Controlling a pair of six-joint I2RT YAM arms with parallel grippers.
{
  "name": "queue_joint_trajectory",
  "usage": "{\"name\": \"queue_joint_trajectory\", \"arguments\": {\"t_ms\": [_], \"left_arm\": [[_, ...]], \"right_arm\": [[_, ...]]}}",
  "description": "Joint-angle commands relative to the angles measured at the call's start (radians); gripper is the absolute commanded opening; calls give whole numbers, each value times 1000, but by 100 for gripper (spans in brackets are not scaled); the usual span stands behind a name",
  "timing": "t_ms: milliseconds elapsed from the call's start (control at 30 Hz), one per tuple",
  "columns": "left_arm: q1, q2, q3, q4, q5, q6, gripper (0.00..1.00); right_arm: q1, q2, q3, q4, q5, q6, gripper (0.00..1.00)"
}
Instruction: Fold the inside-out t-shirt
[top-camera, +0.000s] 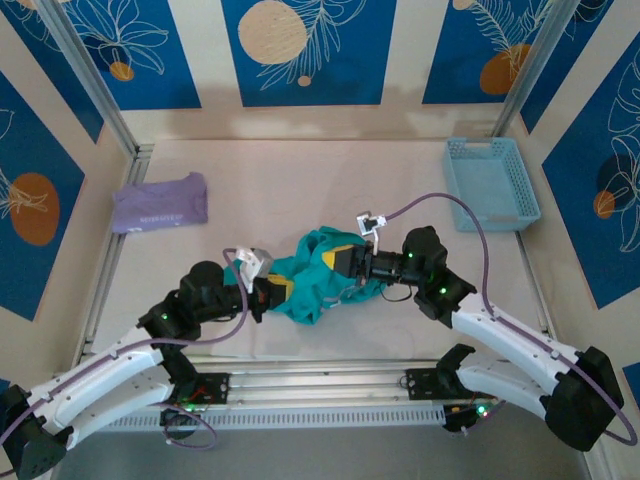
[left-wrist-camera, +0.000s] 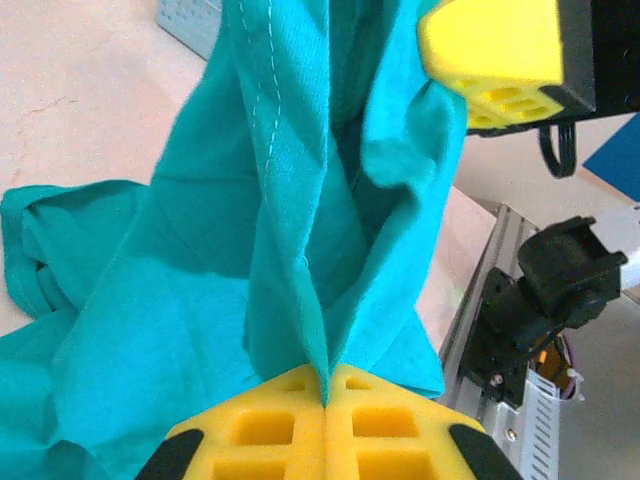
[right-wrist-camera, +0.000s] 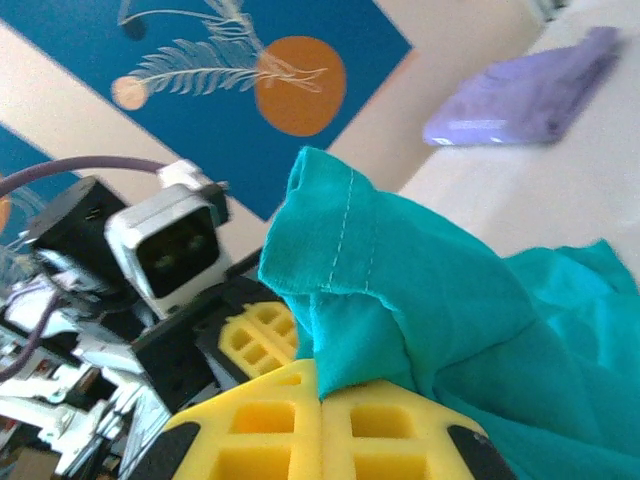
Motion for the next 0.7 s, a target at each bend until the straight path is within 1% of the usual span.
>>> {"name": "queue_joint_trajectory", "arguments": {"t_ms": [0, 33, 100, 167, 267, 333, 433, 600, 633, 667], "left_arm": [[2, -44, 49, -67, -75, 23, 0], [2, -56, 58, -93, -93, 34, 0], [1, -69, 78, -152, -125, 52, 0], [2, -75, 104, -211, -144, 70, 0], [2, -80, 152, -302, -173, 98, 0], [2, -86, 180, -357, -196, 121, 0], [3, -91, 217, -423, -223, 149, 0], [5, -106, 256, -490, -250, 173, 0], [6, -109, 257, -489, -247, 175, 0], [6, -115, 257, -487, -249, 174, 0]], "right_arm": [[8, -33, 73, -271, 219, -38, 13], [13, -40, 77, -317, 268, -56, 21], [20, -63, 66, -336, 286, -95, 33], [20, -94, 65, -377, 307, -144, 40], [18, -124, 79, -492, 390, -241, 44], [18, -112, 86, -556, 417, -284, 46], [22, -50, 74, -567, 373, -290, 48], [57, 116, 72, -502, 310, -314, 52], [69, 154, 79, -488, 308, -326, 54], [76, 192, 85, -477, 303, -335, 59]]}}
